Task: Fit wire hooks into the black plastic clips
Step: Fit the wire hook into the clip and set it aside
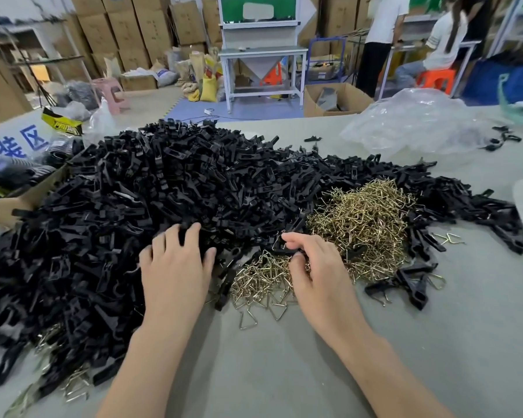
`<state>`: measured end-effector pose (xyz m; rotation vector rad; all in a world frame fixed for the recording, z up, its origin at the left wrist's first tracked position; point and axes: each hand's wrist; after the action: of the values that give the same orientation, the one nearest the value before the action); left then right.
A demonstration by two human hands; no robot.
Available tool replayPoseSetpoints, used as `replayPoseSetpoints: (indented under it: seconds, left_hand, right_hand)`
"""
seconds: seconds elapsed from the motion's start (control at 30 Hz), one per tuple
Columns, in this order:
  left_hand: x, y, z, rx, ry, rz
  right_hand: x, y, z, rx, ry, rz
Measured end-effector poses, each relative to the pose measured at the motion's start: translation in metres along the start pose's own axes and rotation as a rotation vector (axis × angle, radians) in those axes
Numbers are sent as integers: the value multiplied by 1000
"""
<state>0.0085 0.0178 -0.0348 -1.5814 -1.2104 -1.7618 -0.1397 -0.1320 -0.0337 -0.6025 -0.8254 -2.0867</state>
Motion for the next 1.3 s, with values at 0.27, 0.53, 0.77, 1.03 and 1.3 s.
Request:
replayPoseSetpoints:
  seconds: [0.27,0.53,0.77,1.03,1.3]
  left_hand:
    - [2,-3,1,-42,-103,-81]
    - [12,-4,-4,-47,-413,-147]
    - [15,-4,-1,-3,-624,-185]
    - [27,-13,-18,-98,-981,-303]
    - [25,-33,-70,-110,-1614,160]
  right_hand:
    - [0,1,-2,-20,34,-2]
    - [0,1,-2,-23,74,-1]
    - [1,1,-3,-39,133,-23]
    - [10,2,2,-52,441,-37]
    - [8,3,11,-54,764,184]
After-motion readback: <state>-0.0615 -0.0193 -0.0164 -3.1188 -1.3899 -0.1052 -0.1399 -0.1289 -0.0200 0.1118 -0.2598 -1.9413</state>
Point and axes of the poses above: each hand's wrist, its own y-axis towards the middle knuckle, its own x-axis out of the back of the hand, z = x × y, and after that the axes turned 10 degrees about z, right-handed
